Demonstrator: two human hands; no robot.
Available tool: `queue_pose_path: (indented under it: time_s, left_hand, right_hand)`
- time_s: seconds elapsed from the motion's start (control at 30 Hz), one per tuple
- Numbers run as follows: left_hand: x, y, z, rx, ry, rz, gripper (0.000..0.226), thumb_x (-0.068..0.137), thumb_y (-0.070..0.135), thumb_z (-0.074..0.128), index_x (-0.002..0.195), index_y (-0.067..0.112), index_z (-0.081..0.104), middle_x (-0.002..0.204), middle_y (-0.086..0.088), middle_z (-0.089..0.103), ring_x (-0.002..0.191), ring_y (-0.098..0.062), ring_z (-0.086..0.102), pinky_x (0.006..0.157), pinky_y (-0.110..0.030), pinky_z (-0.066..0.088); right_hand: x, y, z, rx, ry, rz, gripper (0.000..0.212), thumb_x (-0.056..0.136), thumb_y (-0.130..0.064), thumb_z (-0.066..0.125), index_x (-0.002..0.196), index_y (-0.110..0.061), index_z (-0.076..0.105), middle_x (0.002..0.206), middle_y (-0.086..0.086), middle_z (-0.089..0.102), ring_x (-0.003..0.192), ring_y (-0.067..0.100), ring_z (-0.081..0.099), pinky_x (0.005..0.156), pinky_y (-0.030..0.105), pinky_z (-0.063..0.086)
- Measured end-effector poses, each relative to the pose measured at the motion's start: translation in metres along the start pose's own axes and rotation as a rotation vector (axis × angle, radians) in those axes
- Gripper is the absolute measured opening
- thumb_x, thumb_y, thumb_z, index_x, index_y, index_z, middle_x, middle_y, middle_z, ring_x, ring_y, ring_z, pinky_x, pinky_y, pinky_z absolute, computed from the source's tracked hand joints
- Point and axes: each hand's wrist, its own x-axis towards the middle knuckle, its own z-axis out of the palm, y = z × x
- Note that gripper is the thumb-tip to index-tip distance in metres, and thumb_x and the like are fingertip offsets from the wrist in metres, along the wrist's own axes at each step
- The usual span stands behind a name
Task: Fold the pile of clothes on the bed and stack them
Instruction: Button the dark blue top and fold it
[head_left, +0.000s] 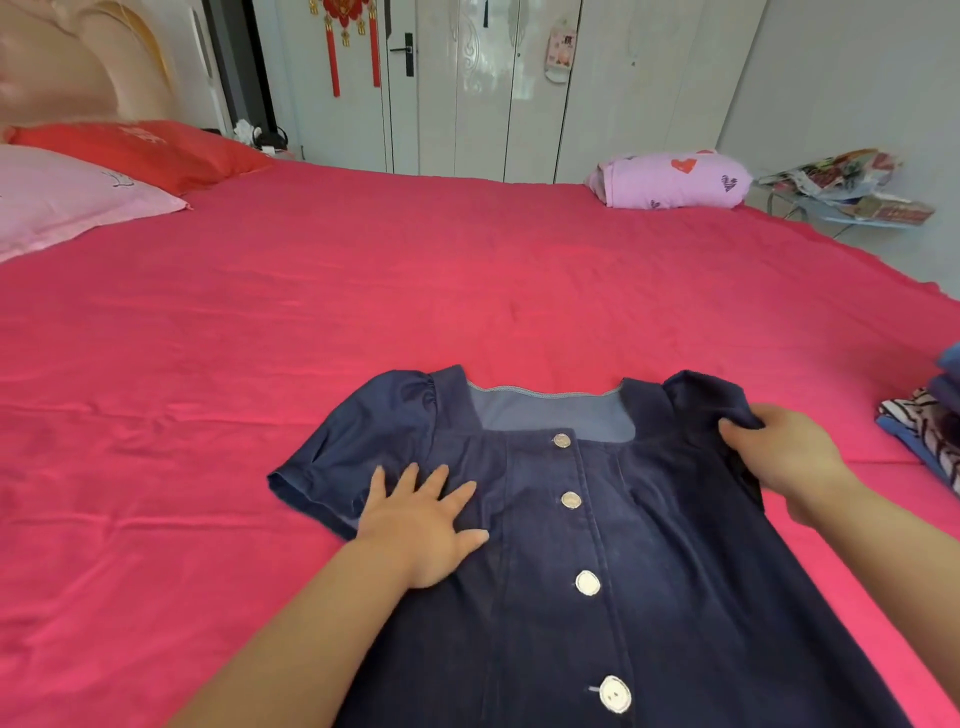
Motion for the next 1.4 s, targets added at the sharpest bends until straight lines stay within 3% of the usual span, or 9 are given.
queue_pose_path:
  time_s: [0.13, 0.33, 0.53, 0.67, 0.87, 1.03, 1.17, 1.3, 1.4]
  left_hand:
    - [0.0, -0.007, -0.008, -0.138, 0.282, -0.017, 0.052, 0.095, 0.05, 0.036, 0.139, 0.025, 0.038, 0.145, 0.004, 0.036, 0.14, -0.017, 0.022, 0.116, -0.045, 0.004]
    - [-0.004, -0.033, -0.021, -0.947, 0.618, -0.065, 0.035, 0.096, 0.031, 0.046, 0.127, 0.017, 0.056, 0.132, 0.002, 0.055, 0.123, -0.012, 0.048, 0.098, -0.019, 0.03]
    - [-0.002, -0.067, -0.02, -2.041, 0.283, -0.199, 0.049, 0.096, 0.049, 0.031, 0.12, 0.013, 0.054, 0.101, -0.008, 0.064, 0.084, -0.018, 0.063, 0.069, -0.027, 0.05]
    - [-0.004, -0.095, -0.007, -2.37, 0.076, -0.257, 0.058, 0.086, 0.067, 0.034, 0.105, 0.02, 0.063, 0.092, -0.005, 0.071, 0.077, -0.017, 0.067, 0.057, -0.026, 0.056]
    - [0.009, -0.095, -0.002, -2.089, 0.24, -0.392, 0.026, 0.093, -0.004, 0.04, 0.111, 0.002, 0.057, 0.072, -0.009, 0.06, 0.06, -0.016, 0.059, 0.044, -0.021, 0.049]
    - [0.025, -0.106, -0.032, -2.091, 0.53, -0.432, 0.037, 0.089, -0.013, 0.042, 0.122, 0.001, 0.05, 0.078, -0.009, 0.053, 0.067, -0.016, 0.051, 0.06, -0.026, 0.046]
    - [0.033, -0.119, -0.033, -1.965, 0.64, -0.494, 0.007, 0.091, 0.003, 0.051, 0.086, 0.008, 0.055, 0.075, -0.01, 0.053, 0.07, -0.023, 0.053, 0.055, -0.023, 0.048]
    - [0.018, -0.105, -0.017, -1.401, 0.492, -0.461, 0.084, 0.07, 0.066, 0.063, 0.133, 0.013, 0.047, 0.133, -0.007, 0.051, 0.124, -0.024, 0.047, 0.106, -0.039, 0.038]
    - [0.012, -0.092, -0.014, -0.833, 0.391, -0.298, 0.081, 0.061, 0.075, 0.058, 0.111, 0.012, 0.064, 0.122, -0.011, 0.06, 0.119, -0.027, 0.05, 0.102, -0.039, 0.039]
  right_hand:
    - [-0.015, -0.052, 0.004, 0.049, 0.0, -0.111, 0.012, 0.088, -0.015, 0.053, 0.088, -0.008, 0.062, 0.081, 0.014, 0.06, 0.076, 0.028, 0.053, 0.063, 0.032, 0.034]
    - [-0.043, -0.155, 0.053, 0.025, -0.094, -0.39, 0.02, 0.09, -0.016, 0.047, 0.087, -0.014, 0.066, 0.087, 0.013, 0.065, 0.088, 0.03, 0.058, 0.067, 0.033, 0.039]
    - [-0.082, -0.223, 0.144, 0.036, -0.286, -0.506, 0.028, 0.095, -0.012, 0.042, 0.117, -0.006, 0.059, 0.129, 0.014, 0.057, 0.124, 0.026, 0.049, 0.092, 0.022, 0.028]
    - [-0.127, -0.219, 0.189, -0.062, -0.641, -0.524, 0.051, 0.098, -0.019, 0.038, 0.147, -0.011, 0.023, 0.147, 0.013, 0.037, 0.135, 0.026, 0.034, 0.106, 0.03, 0.028]
    - [-0.143, -0.186, 0.15, -0.132, -0.458, -0.756, 0.045, 0.09, -0.017, 0.052, 0.134, -0.019, 0.044, 0.126, 0.008, 0.049, 0.119, 0.021, 0.047, 0.1, 0.028, 0.035]
    - [-0.146, -0.126, 0.09, -0.251, -0.419, -0.621, 0.051, 0.083, -0.051, 0.057, 0.128, -0.031, 0.044, 0.114, -0.006, 0.045, 0.112, 0.012, 0.049, 0.096, 0.027, 0.041]
    - [-0.174, -0.103, 0.088, -0.284, -0.566, -0.557, 0.086, 0.068, -0.07, 0.053, 0.14, -0.032, 0.029, 0.124, -0.007, 0.042, 0.12, 0.01, 0.043, 0.104, 0.025, 0.035]
    - [-0.2, -0.101, 0.095, -0.437, -0.599, -0.62, 0.094, 0.072, -0.071, 0.053, 0.148, -0.032, 0.011, 0.142, -0.008, 0.03, 0.132, 0.015, 0.029, 0.11, 0.032, 0.027]
    - [-0.206, -0.094, 0.102, -0.434, -0.496, -0.69, 0.065, 0.079, -0.06, 0.055, 0.137, -0.037, 0.038, 0.13, -0.01, 0.044, 0.121, 0.015, 0.043, 0.102, 0.032, 0.037]
